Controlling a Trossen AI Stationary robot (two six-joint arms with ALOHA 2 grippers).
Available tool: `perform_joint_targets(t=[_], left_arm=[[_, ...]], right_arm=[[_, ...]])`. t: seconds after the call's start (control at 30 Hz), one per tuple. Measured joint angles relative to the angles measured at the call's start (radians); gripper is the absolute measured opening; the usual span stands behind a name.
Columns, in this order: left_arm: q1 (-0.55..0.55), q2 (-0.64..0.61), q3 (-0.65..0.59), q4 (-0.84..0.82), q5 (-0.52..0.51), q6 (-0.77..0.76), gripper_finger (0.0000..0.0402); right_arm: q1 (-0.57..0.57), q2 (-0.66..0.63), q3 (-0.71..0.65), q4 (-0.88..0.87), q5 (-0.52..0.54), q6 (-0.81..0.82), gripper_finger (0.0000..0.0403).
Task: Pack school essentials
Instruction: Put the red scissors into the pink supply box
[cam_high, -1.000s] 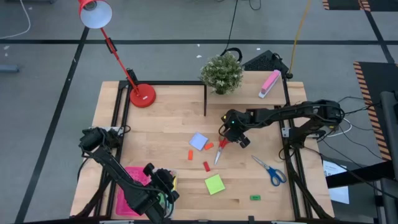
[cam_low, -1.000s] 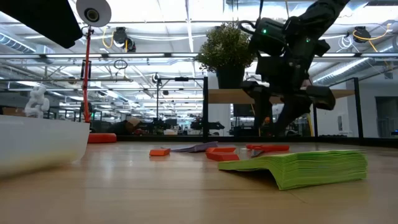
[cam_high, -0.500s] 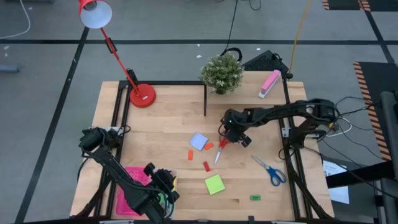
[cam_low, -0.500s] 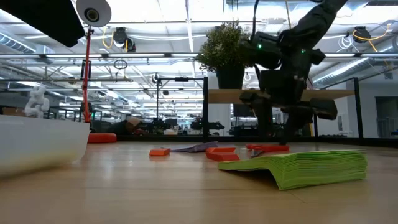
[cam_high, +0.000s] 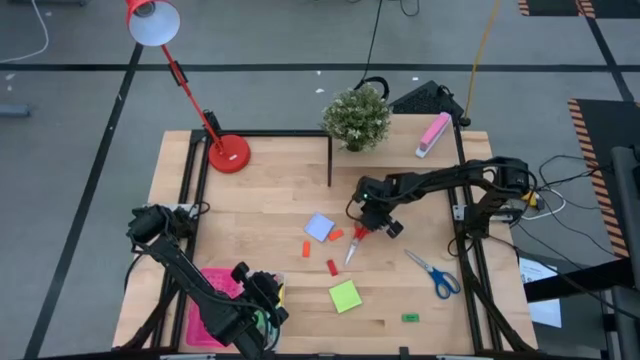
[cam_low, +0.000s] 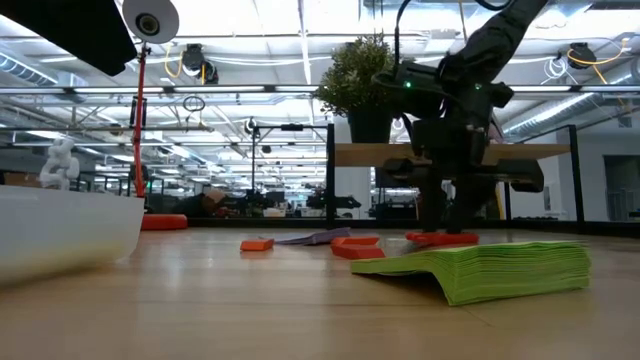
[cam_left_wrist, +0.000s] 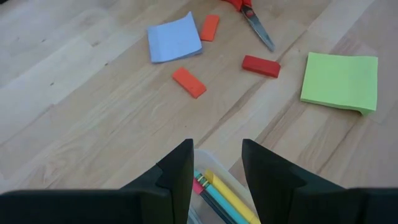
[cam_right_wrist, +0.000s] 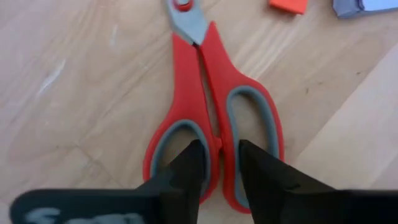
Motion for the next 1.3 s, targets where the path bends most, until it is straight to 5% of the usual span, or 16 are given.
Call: perform_joint_targets(t=[0.37,0.73,0.97,1.3], left_arm=[[-0.002,0.0,0.0,0.0,0.0,-0.009,0.014],[-0.006,0.0,0.0,0.002,0.003,-0.028,0.014],[-0.015,0.0,0.0,0.005,0.006,-0.05,0.014],[-0.034,0.0,0.0,0.005,0.005,-0.09,0.014]], right_arm=[[0.077,-0.023,-0.002,-0.018,0.038,0.059,0.0078],[0.157,-0.199,-0.006,-0.062,0.013,0.236,0.0076],[0.27,-0.233,-0.006,0.007,0.068,0.405,0.0075],[0.466,-0.235,-0.005,0.272,0.288,0.608,0.0075]])
